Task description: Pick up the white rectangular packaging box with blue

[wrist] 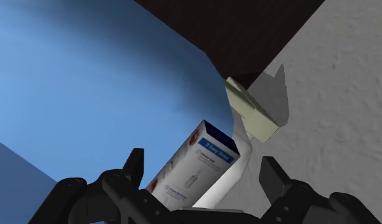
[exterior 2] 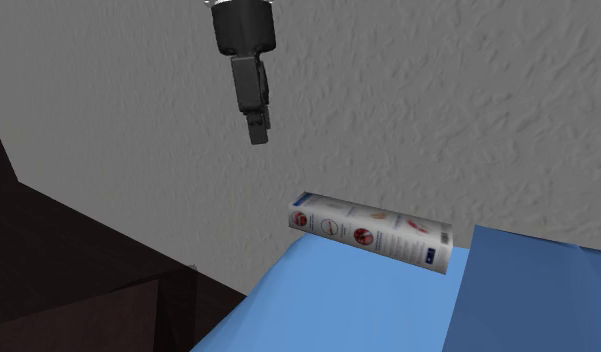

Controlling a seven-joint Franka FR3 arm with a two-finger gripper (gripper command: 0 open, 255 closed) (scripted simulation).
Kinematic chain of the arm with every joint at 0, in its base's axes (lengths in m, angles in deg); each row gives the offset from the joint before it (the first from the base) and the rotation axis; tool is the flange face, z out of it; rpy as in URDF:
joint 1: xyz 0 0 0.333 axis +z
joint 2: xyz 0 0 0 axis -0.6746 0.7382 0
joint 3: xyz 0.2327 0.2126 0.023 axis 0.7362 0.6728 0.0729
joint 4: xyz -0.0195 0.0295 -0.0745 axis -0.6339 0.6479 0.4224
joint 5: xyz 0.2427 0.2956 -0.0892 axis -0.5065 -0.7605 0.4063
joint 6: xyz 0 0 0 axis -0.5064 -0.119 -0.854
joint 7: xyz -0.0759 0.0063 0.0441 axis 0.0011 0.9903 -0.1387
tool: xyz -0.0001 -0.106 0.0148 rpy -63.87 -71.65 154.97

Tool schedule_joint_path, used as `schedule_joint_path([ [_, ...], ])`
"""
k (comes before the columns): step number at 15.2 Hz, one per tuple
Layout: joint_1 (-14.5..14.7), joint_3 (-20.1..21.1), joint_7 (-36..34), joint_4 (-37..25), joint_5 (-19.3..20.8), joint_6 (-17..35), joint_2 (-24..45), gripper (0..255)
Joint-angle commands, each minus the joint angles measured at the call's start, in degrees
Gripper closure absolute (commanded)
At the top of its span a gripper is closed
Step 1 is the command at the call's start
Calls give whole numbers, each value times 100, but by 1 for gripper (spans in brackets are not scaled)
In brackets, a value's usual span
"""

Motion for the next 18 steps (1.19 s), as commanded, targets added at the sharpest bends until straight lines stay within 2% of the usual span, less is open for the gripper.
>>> schedule_joint_path([
  [1,-81,-21,-180,-233,17,108,427,0],
  [7,-254,-96,-735,-1111,53,309,1760,0],
  [14,-411,-264,-1259,-2295,16,302,3216,0],
  [18,-410,-265,-1257,-2069,15,591,3279,0],
])
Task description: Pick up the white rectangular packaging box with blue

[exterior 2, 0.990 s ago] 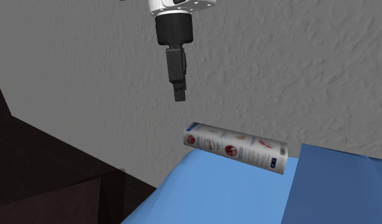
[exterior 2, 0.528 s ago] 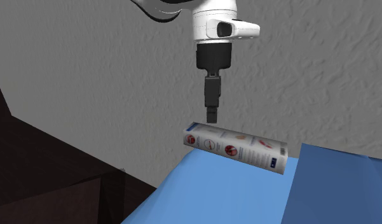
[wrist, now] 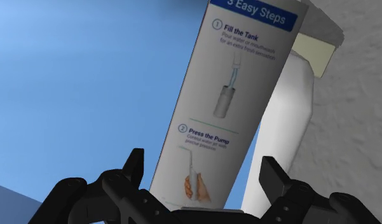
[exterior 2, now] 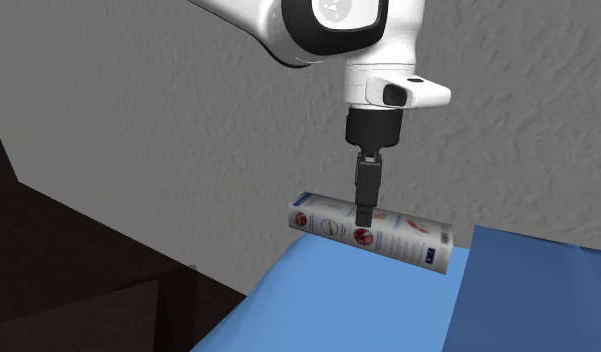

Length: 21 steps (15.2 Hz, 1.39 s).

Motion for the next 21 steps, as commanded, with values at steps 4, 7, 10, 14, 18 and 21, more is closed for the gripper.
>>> schedule_joint_path([
  [4,-4,-4,3,249,-2,334,84,0],
  [7,0,-1,-5,226,-1,317,89,255],
  [10,1,0,-6,236,-1,324,87,255],
  [14,-1,-2,-4,215,-1,311,94,255],
  [18,-4,-4,2,97,-2,121,23,255],
  [21,-4,-4,1,-71,-1,-96,-26,255],
])
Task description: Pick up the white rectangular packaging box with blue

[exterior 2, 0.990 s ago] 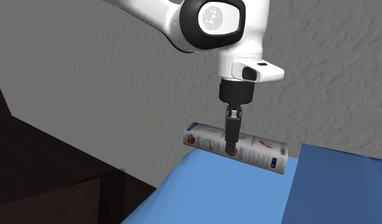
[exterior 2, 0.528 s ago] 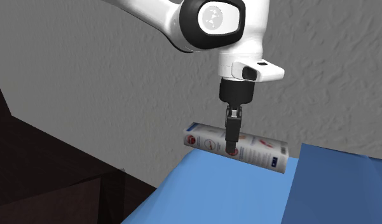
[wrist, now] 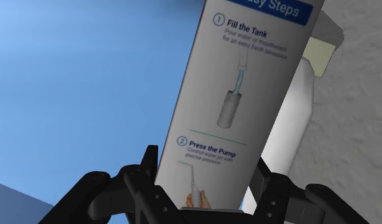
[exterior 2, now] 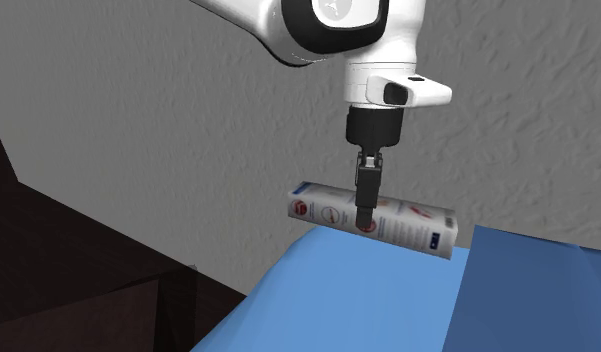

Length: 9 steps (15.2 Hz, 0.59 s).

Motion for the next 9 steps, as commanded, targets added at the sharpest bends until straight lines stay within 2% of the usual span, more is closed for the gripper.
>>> schedule_joint_path([
  [1,4,2,-7,-117,1,-146,-32,255],
  [9,3,2,-10,-637,2,-738,-105,255],
])
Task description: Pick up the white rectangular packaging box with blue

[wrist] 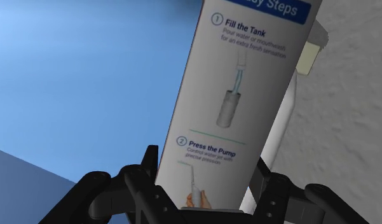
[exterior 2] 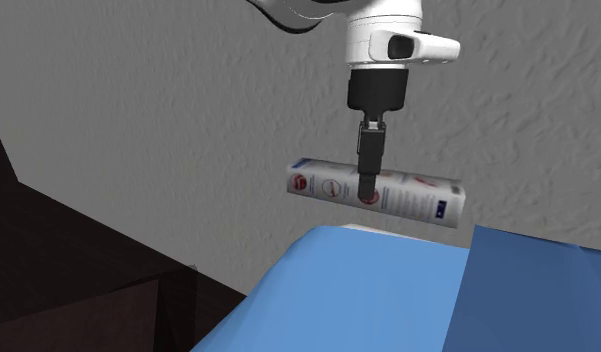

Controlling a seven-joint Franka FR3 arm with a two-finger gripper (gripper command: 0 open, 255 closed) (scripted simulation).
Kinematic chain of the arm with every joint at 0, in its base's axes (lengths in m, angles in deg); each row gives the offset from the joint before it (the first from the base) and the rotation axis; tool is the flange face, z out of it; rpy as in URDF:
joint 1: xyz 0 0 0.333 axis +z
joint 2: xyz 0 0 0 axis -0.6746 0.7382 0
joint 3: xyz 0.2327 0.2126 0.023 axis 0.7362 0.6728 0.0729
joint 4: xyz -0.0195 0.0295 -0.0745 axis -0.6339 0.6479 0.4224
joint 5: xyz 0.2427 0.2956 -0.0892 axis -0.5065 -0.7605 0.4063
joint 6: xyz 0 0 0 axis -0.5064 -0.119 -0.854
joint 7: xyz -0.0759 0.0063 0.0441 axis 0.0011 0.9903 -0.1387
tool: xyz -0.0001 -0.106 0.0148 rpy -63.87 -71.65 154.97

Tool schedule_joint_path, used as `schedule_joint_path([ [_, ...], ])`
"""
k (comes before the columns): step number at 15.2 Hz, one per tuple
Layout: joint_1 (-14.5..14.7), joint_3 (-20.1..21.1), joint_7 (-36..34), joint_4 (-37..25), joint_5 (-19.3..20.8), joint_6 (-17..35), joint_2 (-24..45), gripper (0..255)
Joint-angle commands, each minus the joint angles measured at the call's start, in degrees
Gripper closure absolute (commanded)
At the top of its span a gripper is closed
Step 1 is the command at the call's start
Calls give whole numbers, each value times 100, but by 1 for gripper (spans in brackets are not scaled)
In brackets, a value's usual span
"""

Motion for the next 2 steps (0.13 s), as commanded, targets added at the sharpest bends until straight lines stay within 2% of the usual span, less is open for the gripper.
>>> schedule_joint_path([
  [1,-4,-3,7,-100,0,-103,-5,255],
  [2,-4,-3,7,-101,0,-103,-4,255],
])
